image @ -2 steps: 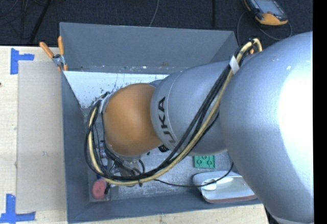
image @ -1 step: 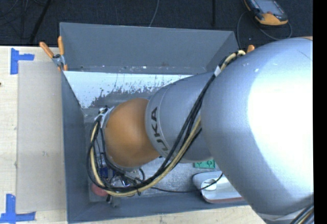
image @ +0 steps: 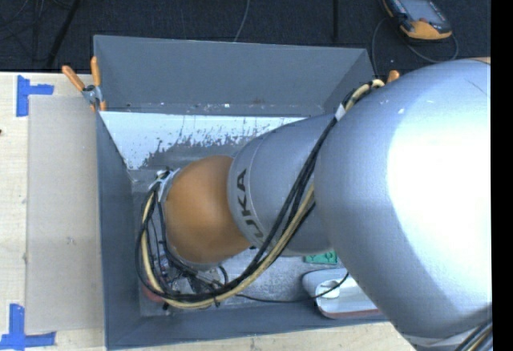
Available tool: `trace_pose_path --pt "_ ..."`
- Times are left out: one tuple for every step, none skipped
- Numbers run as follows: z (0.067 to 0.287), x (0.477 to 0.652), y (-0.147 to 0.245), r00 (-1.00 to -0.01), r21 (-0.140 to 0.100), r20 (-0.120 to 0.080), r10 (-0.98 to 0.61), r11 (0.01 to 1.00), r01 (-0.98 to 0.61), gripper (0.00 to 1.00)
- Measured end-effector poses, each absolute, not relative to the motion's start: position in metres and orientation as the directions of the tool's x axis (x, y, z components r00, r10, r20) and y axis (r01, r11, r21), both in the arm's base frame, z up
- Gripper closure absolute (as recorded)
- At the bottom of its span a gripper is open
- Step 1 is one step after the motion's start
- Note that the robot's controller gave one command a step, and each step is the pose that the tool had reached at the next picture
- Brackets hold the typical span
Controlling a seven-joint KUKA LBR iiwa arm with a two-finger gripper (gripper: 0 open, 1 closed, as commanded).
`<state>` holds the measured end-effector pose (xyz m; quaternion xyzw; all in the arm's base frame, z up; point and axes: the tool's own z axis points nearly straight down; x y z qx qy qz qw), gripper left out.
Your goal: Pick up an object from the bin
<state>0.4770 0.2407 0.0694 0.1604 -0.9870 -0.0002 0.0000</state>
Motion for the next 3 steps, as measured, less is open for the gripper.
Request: trace_pose_path --pt "0.070 0.500 0.233 -0.973 0.000 -0.001 -0.231 0.973 -0.231 1.00" --pt "0.168 0.471 0.230 -0.974 0.002 -0.005 -0.227 0.974 -0.227 1.00" --pt "0.304 0.497 0.220 -0.974 0.001 -0.010 -0.227 0.974 -0.227 1.00"
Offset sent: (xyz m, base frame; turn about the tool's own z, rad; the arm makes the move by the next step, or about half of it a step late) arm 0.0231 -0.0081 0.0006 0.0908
